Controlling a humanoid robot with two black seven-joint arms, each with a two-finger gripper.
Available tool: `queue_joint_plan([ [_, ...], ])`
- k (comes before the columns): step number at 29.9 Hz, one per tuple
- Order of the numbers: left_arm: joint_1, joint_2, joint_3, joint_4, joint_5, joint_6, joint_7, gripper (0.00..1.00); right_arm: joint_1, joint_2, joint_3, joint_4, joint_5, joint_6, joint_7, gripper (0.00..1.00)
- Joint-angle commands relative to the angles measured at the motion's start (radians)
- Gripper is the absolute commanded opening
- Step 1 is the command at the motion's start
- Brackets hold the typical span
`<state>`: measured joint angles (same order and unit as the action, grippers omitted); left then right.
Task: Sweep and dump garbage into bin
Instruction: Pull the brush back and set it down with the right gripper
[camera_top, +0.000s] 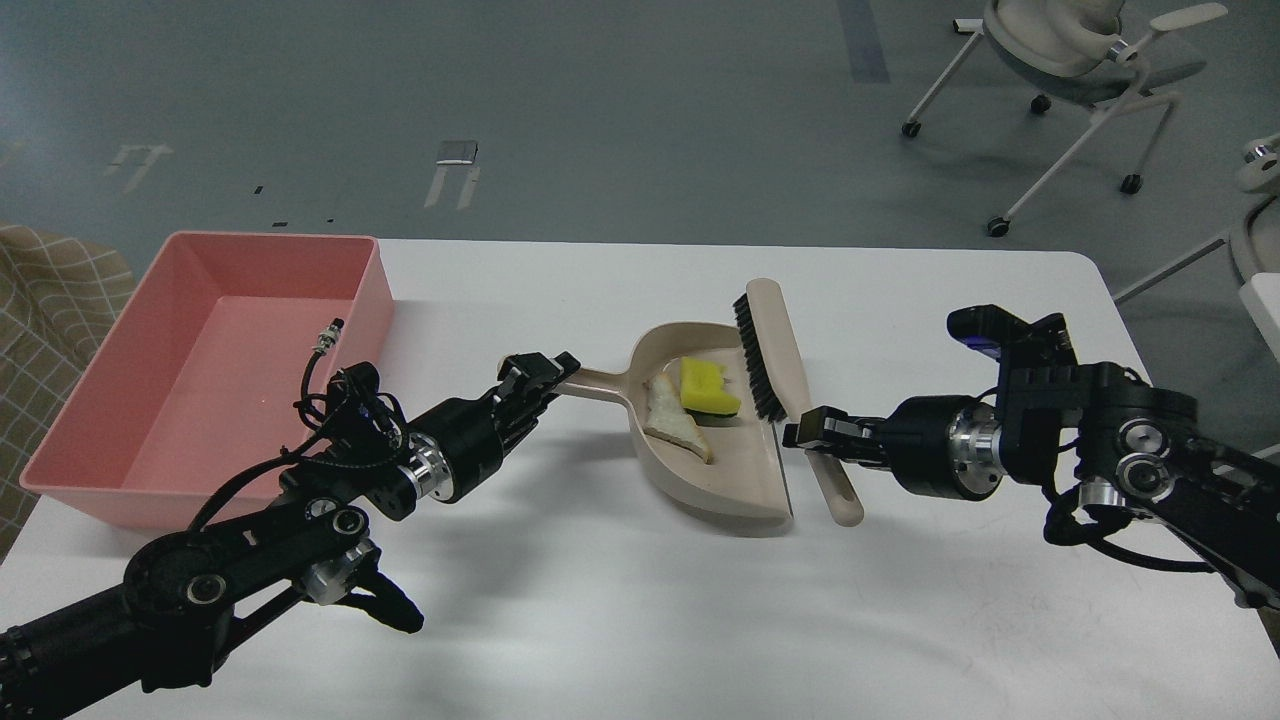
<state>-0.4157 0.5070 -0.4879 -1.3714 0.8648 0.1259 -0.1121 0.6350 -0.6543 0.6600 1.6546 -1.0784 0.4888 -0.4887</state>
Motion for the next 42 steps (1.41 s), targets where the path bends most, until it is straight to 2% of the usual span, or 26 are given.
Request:
queue_joint_plan([
  [1, 0.0, -0.002, -0.001, 0.0, -0.001, 0.0, -0.001, 0.0, -0.001, -0.094, 0.009, 0.019, 0.0, 0.0, 0.0, 0.0],
  [8, 0.0, -0.018, -0.011, 0.0, -0.012, 0.008, -0.005, 0.0, -0.032, -0.243, 0.009, 0.001, -0.002, 0.0, 0.0, 0.0],
  [17, 0.0, -0.016, -0.032, 0.0, -0.015, 0.008, -0.006, 0.0, -0.118, -0.347, 0.007, -0.07, -0.006, 0.0, 0.0, 0.0],
  [28, 0.002, -0.019, -0.032, 0.002, -0.015, 0.009, -0.006, 0.0, -0.158, -0.367, 0.0, -0.13, -0.008, 0.0, 0.004, 0.0],
  [42, 0.002, -0.019, -0.034, 0.006, -0.015, 0.018, -0.008, 0.0, -0.173, -0.34, -0.002, -0.101, -0.006, 0.0, 0.007, 0.0],
])
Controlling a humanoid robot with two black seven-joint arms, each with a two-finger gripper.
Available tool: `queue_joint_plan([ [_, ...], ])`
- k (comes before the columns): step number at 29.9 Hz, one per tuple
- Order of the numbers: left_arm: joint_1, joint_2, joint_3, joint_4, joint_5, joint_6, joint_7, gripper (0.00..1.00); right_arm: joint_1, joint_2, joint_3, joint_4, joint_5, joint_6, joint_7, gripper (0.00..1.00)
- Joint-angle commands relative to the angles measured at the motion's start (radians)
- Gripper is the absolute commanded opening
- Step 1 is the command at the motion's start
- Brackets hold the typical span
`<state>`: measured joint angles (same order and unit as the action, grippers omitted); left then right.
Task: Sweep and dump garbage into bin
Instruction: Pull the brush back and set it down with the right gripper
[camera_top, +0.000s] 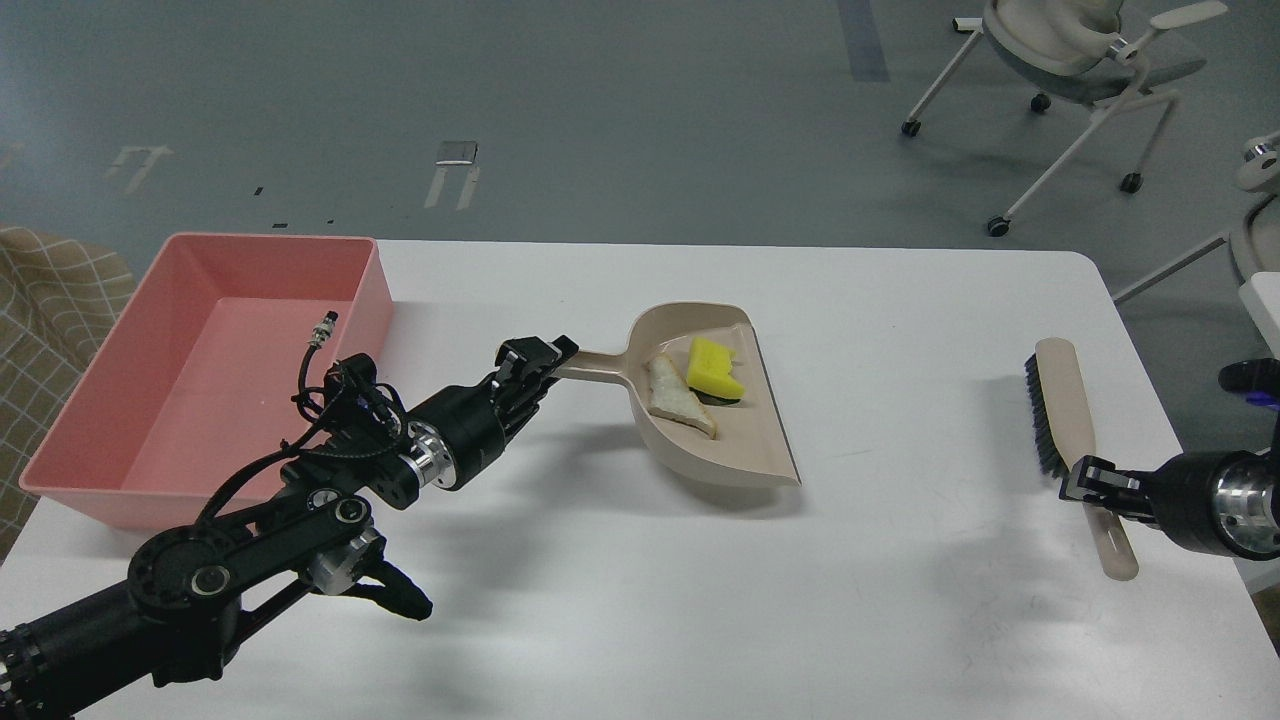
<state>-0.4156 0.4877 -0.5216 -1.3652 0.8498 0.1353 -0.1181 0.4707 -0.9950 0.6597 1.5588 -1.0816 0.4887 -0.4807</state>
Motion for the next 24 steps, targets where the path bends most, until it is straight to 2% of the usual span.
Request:
queue_joint_plan([
  [1, 0.001, 0.0, 0.0, 0.0, 0.0, 0.01, 0.0, 0.0, -0.011, 0.001, -0.002, -0.006, -0.003, 0.0, -0.001, 0.0],
  [3, 0.001, 0.0, 0.002, 0.0, 0.0, 0.012, 0.0, 0.0, -0.012, 0.007, 0.0, -0.002, -0.001, 0.0, -0.001, 0.02],
  [4, 0.001, -0.001, 0.002, 0.0, 0.0, 0.012, 0.0, 0.0, -0.011, 0.012, 0.0, -0.002, -0.001, 0.0, -0.001, 0.06],
  [5, 0.001, -0.001, 0.0, 0.0, 0.0, 0.013, 0.0, 0.0, -0.009, 0.025, 0.004, -0.005, 0.0, 0.0, -0.001, 0.15],
  [8, 0.0, -0.001, 0.0, 0.0, 0.0, 0.013, 0.0, 0.0, -0.006, 0.045, 0.008, -0.014, -0.001, 0.0, -0.001, 0.32],
  [10, 0.0, -0.001, 0.0, 0.0, 0.0, 0.012, 0.0, 0.0, -0.006, 0.045, 0.008, -0.014, -0.001, 0.0, -0.001, 0.35],
  [14, 0.0, -0.006, -0.006, 0.0, 0.0, 0.013, 0.0, 0.0, -0.007, 0.044, 0.011, -0.014, 0.0, 0.0, -0.001, 0.52],
  [21, 0.0, -0.006, -0.006, 0.0, 0.0, 0.013, 0.0, 0.0, -0.004, 0.015, 0.018, -0.013, 0.005, 0.0, 0.001, 0.58],
  [24, 0.0, -0.006, -0.008, 0.0, 0.0, 0.013, -0.002, 0.0, -0.004, 0.003, 0.061, -0.013, 0.008, 0.0, 0.001, 0.69],
])
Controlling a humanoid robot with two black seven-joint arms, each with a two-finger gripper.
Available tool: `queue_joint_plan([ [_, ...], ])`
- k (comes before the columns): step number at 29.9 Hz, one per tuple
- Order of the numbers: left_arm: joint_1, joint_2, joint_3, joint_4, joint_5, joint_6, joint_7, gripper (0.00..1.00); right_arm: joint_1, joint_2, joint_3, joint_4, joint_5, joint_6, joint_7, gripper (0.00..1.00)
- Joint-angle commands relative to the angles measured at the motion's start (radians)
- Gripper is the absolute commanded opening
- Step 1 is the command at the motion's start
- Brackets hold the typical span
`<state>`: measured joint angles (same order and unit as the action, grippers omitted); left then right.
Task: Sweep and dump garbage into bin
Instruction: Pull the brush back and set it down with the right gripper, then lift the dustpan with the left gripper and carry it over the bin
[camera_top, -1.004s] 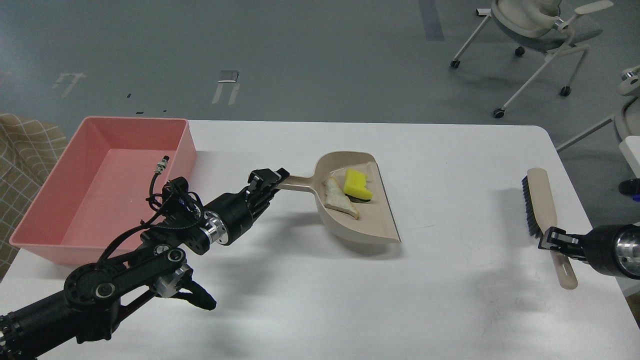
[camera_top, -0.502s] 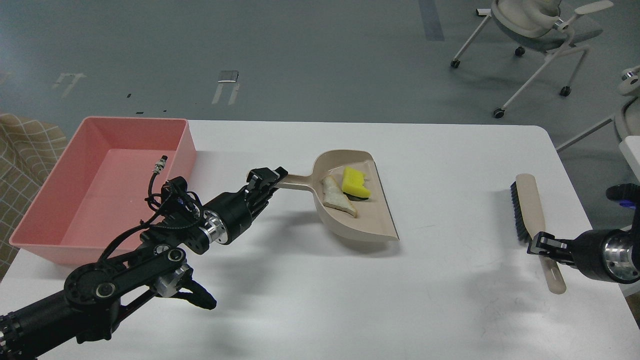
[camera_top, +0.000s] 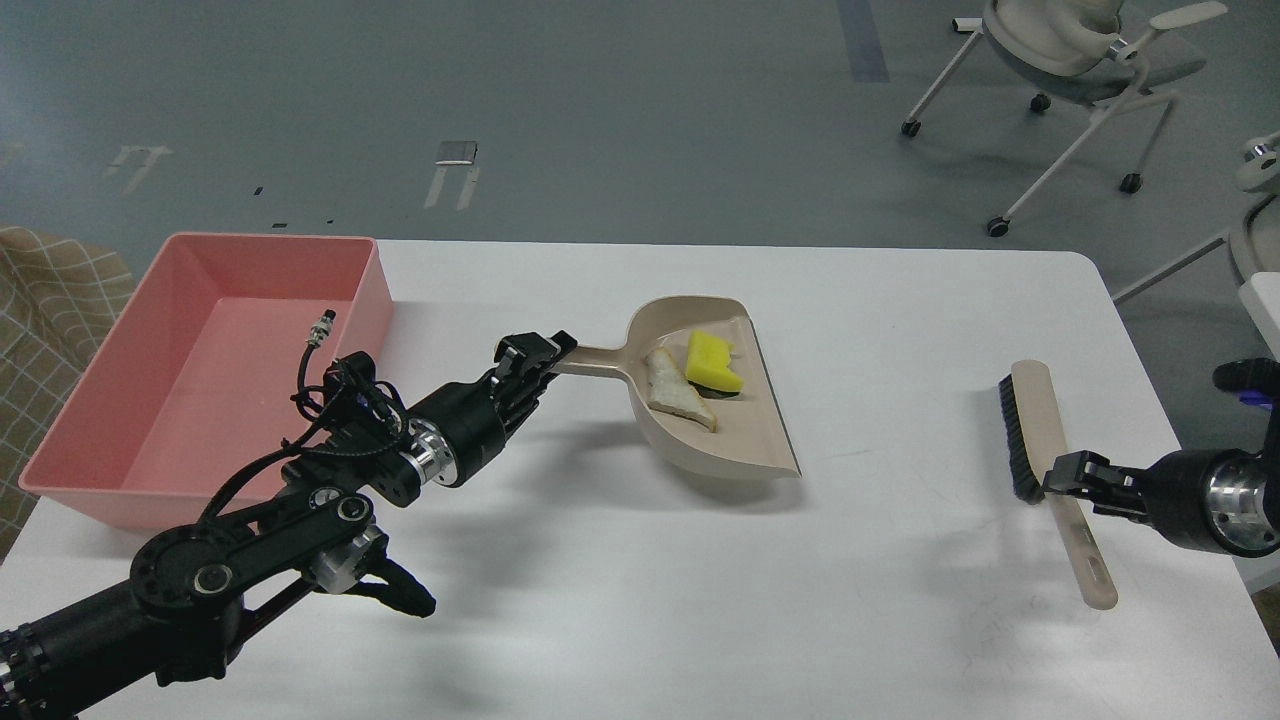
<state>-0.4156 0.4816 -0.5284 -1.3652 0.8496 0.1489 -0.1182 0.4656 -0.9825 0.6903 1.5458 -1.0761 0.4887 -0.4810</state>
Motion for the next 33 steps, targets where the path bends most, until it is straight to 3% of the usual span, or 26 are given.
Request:
queue_joint_plan([
  [1, 0.0, 0.0, -0.001, 0.0, 0.0, 0.0, -0.001, 0.0, 0.001, -0.015, 0.057, -0.001, 0.01, 0.0, 0.001, 0.8],
  [2, 0.0, 0.0, -0.001, 0.0, 0.0, 0.0, -0.001, 0.0, -0.001, -0.018, 0.084, -0.001, 0.021, 0.0, 0.001, 0.92],
  [4, 0.0, 0.0, -0.001, 0.0, 0.0, 0.0, 0.0, 0.0, 0.001, -0.019, 0.132, -0.003, 0.05, 0.0, 0.001, 0.97],
  [11, 0.0, 0.003, -0.013, 0.0, -0.001, -0.002, -0.001, 0.0, -0.005, -0.001, 0.333, -0.004, 0.154, 0.0, -0.001, 0.99],
  [14, 0.001, 0.006, -0.021, 0.0, 0.0, -0.002, -0.003, 0.0, -0.007, 0.066, 0.432, -0.036, 0.166, 0.0, -0.001, 0.99],
  [18, 0.02, 0.009, -0.048, -0.005, -0.003, -0.003, -0.005, 0.0, 0.001, 0.321, 0.602, -0.189, 0.166, 0.0, -0.001, 0.99],
  [26, 0.035, 0.012, -0.081, -0.012, -0.003, -0.005, -0.005, 0.0, -0.004, 0.57, 0.904, -0.245, 0.168, 0.0, 0.001, 0.99],
  [33, 0.035, 0.011, -0.114, -0.023, -0.004, -0.008, -0.02, 0.0, 0.018, 0.886, 1.106, -0.325, 0.179, 0.0, 0.035, 0.99],
])
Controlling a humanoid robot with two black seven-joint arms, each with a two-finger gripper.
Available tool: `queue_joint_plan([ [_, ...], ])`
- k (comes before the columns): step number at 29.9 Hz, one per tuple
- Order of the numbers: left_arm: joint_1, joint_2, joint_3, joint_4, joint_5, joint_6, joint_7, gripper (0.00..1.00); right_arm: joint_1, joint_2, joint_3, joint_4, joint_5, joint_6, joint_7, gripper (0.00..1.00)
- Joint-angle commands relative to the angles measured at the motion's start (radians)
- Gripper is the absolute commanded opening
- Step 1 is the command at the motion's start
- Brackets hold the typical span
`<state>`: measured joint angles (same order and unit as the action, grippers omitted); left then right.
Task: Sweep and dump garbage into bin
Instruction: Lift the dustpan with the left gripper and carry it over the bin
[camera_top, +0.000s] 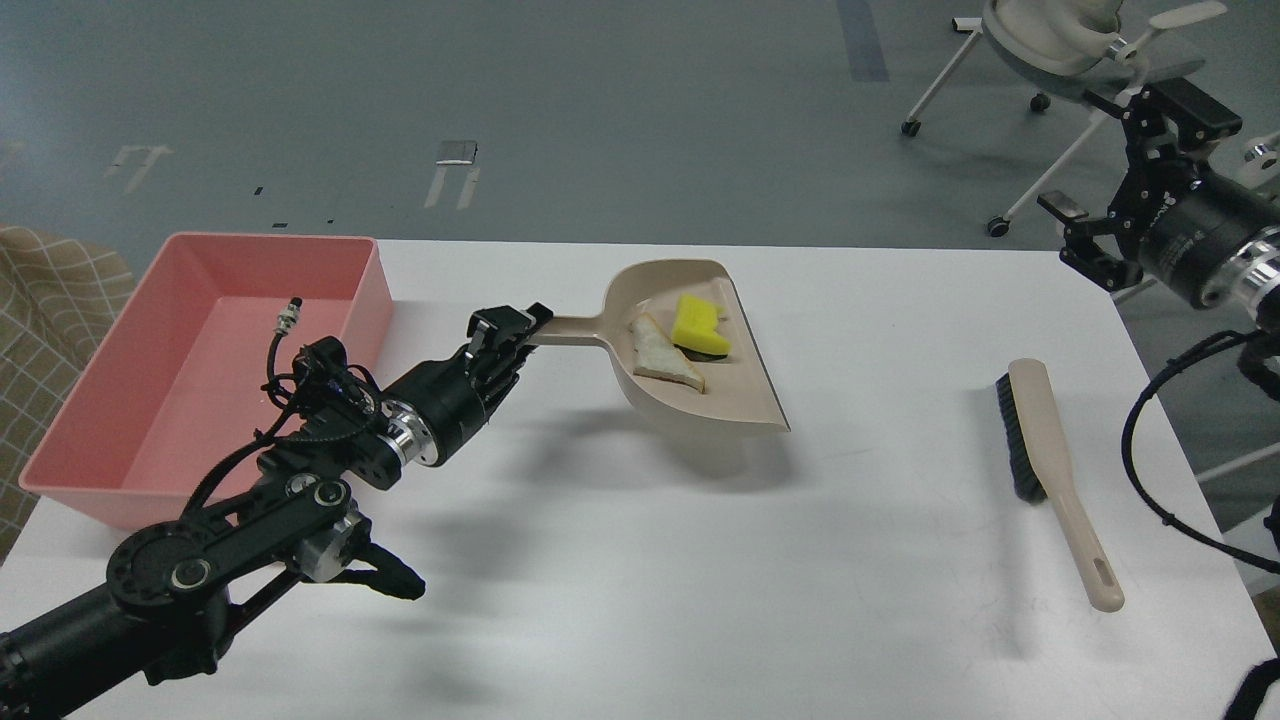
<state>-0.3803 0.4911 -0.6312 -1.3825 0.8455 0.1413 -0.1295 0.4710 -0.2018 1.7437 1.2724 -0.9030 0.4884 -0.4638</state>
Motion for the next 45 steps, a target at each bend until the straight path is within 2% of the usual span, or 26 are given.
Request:
queue_joint_plan([
  [1, 0.0, 0.004, -0.016, -0.01, 0.0, -0.002, -0.009, 0.0, 0.02, 0.12, 0.059, -0.067, 0.007, 0.0, 0.023, 0.99],
  [4, 0.003, 0.01, -0.053, -0.027, -0.002, -0.011, -0.009, 0.0, 0.047, 0.142, 0.06, -0.155, 0.016, 0.0, 0.08, 0.99],
  [5, 0.011, 0.01, -0.073, -0.029, -0.011, -0.015, -0.009, 0.0, 0.054, 0.148, 0.059, -0.188, 0.016, 0.0, 0.12, 0.99],
  [7, 0.023, 0.014, -0.093, -0.029, -0.023, -0.022, -0.007, 0.0, 0.061, 0.159, 0.059, -0.22, 0.016, 0.0, 0.166, 0.99],
  [9, 0.031, 0.023, -0.119, -0.029, -0.036, -0.04, -0.006, 0.0, 0.075, 0.163, 0.057, -0.278, 0.016, 0.0, 0.249, 0.99],
  [11, 0.032, 0.026, -0.133, -0.029, -0.037, -0.042, -0.004, 0.0, 0.077, 0.163, 0.056, -0.312, 0.016, 0.0, 0.296, 0.99],
  [16, 0.035, 0.055, -0.172, -0.029, -0.052, -0.046, -0.002, 0.0, 0.075, 0.16, 0.054, -0.373, 0.016, 0.0, 0.352, 0.99],
  [22, 0.075, 0.09, -0.269, -0.059, -0.108, -0.048, 0.005, 0.0, 0.063, 0.154, 0.051, -0.387, 0.016, 0.0, 0.355, 0.99],
  [30, 0.107, 0.182, -0.32, -0.122, -0.138, -0.051, 0.004, 0.0, 0.051, 0.131, 0.051, -0.389, 0.016, 0.0, 0.355, 0.99],
  [35, 0.208, 0.233, -0.45, -0.158, -0.201, -0.058, 0.005, 0.0, 0.043, 0.131, 0.051, -0.389, 0.016, 0.0, 0.355, 0.99],
  [37, 0.282, 0.242, -0.534, -0.174, -0.201, -0.086, 0.007, 0.0, 0.038, 0.131, 0.051, -0.389, 0.016, 0.0, 0.355, 0.99],
  [45, 0.448, 0.247, -0.737, -0.174, -0.203, -0.164, 0.005, 0.0, 0.029, 0.107, 0.051, -0.389, 0.016, 0.0, 0.355, 0.99],
])
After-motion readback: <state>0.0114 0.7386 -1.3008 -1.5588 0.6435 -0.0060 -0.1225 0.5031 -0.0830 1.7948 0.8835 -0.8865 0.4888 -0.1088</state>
